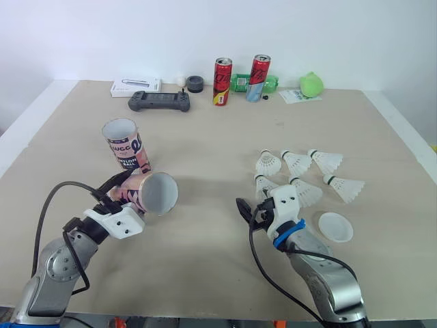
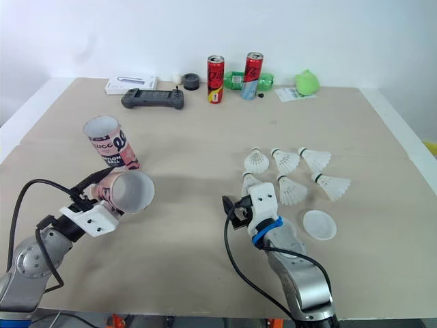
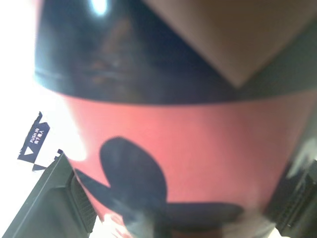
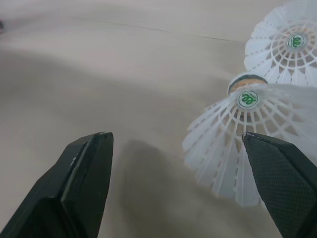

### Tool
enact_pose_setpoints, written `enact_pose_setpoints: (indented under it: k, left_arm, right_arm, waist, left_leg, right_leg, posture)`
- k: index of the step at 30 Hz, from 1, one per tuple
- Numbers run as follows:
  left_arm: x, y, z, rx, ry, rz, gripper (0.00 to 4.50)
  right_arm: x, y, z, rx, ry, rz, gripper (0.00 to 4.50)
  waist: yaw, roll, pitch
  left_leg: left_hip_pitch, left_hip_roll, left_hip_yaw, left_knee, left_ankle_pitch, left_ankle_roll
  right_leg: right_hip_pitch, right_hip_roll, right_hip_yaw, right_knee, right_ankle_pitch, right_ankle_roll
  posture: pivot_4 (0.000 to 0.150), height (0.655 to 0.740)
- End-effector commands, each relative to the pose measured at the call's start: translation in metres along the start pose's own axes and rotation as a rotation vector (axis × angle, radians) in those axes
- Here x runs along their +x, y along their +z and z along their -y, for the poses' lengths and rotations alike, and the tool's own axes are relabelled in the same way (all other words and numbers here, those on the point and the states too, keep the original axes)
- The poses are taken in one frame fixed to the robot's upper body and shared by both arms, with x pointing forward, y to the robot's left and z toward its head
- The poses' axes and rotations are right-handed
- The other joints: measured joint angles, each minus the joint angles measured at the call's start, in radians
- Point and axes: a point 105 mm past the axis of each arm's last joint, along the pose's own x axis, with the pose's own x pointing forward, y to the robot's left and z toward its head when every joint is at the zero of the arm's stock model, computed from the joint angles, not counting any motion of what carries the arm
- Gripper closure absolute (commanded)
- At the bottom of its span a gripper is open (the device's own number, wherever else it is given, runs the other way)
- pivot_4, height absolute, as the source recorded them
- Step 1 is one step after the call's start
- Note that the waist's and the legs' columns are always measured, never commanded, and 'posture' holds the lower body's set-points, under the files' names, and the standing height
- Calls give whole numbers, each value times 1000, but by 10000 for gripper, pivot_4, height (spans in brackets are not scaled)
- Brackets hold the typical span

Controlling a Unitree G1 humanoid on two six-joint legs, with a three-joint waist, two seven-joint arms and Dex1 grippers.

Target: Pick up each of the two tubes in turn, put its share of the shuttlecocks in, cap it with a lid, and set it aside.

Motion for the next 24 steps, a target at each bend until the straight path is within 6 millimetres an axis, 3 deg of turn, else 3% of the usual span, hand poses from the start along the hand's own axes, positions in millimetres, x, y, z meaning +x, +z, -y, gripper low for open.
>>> enact_pose_setpoints:
  k: [1,8,14,18,20,24]
  left_arm:
    - [3,5,2,14,17,23,5353]
    - [4,6,9,-2,16,21,5353]
    - [7,6,16,-64,-9,13,5353]
    - [18,-3,33,-96,-112,-64,5353]
    - [24,-4,36,-106,-128,-83,5353]
    - [34,-5,37,-102,-162,-106,5353]
  right_arm:
    - [6,14,7,-10,-56,76,8007]
    - [3,10,5,-35,-46,83,42288]
    - [-12,34,-1,-104,95,184,43785]
    - [-50,81,-42,-237,553,362,43785]
    - [-54,80,-49,-332,658,337,43785]
    - [-43,74,-56,-558,771,296,43785]
  waist:
    - [0,0,0]
    - [0,0,0]
    - [0,1,0]
    - [0,4,3]
    - [0,5,3]
    - [-2,4,2]
  left_leg:
    - [0,0,0,0,0,0]
    - [0,0,0,0,0,0]
    - [0,0,0,0,0,0]
    - [0,-1,0,0,0,0]
    - [1,-1,0,1,0,0]
    - [3,0,-1,1,1,2]
  right_leg:
    - [0,0,0,0,0,0]
    - [0,0,0,0,0,0]
    - [0,0,0,0,0,0]
    - [1,0,1,0,0,1]
    - [2,0,0,0,0,3]
    - [3,1,0,0,-1,2]
  posture:
    - [1500,7400]
    - [1500,7400]
    - [1500,7400]
    - [1500,7400]
    - [1500,7400]
    - [1500,7400]
